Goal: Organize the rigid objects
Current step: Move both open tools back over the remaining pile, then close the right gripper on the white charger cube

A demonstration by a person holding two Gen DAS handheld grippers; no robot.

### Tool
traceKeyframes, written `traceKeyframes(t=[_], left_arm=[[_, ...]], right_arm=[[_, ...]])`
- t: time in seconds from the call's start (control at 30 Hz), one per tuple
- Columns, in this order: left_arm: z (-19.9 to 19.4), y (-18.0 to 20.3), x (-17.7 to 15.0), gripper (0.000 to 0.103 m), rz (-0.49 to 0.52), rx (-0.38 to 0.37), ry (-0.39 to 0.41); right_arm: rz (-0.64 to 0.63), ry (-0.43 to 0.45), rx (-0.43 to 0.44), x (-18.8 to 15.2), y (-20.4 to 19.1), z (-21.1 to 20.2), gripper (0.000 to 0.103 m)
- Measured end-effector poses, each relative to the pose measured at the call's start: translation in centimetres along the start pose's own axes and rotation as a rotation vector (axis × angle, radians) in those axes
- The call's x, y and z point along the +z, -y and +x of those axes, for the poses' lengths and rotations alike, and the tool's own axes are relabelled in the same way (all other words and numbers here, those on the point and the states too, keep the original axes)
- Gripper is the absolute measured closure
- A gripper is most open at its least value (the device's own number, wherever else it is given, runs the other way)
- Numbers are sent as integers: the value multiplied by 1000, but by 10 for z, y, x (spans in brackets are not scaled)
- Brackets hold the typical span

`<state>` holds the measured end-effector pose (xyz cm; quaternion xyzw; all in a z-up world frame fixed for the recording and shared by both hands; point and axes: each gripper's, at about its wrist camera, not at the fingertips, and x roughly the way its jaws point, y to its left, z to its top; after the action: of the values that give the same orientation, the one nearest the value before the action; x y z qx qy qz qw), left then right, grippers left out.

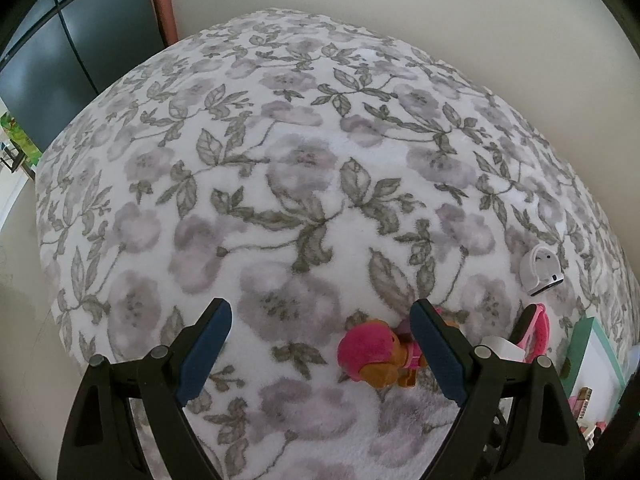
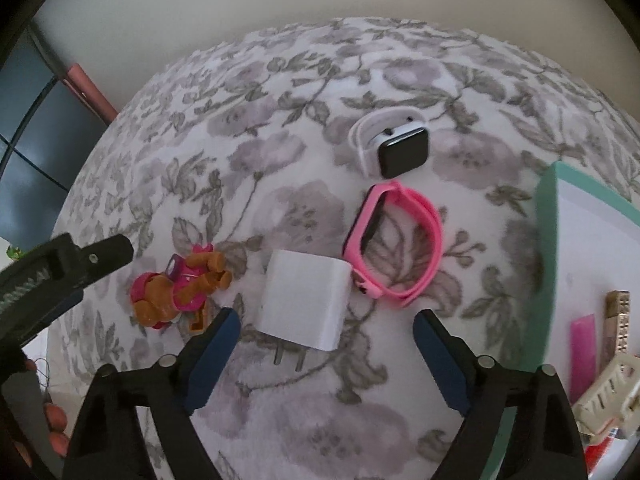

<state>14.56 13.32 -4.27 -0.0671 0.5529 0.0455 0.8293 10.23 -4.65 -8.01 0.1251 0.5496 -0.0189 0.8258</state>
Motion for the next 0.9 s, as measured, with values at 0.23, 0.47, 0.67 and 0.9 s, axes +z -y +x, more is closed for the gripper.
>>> traceKeyframes(t=[0.23, 0.47, 0.67, 0.9], left_arm=[[6, 2, 0, 12, 7, -9, -13], [8, 5, -1, 12, 25, -23, -25], [12, 11, -2, 12, 49, -45, -38], [17, 25, -5, 12, 100, -65, -47]], right_arm=[[-40, 24, -51, 4, -11, 6, 17], [-57, 44, -75, 4, -12, 5, 38], [-60, 37, -53, 2, -11, 3, 52], [-52, 21, -36, -3, -5, 0, 52]])
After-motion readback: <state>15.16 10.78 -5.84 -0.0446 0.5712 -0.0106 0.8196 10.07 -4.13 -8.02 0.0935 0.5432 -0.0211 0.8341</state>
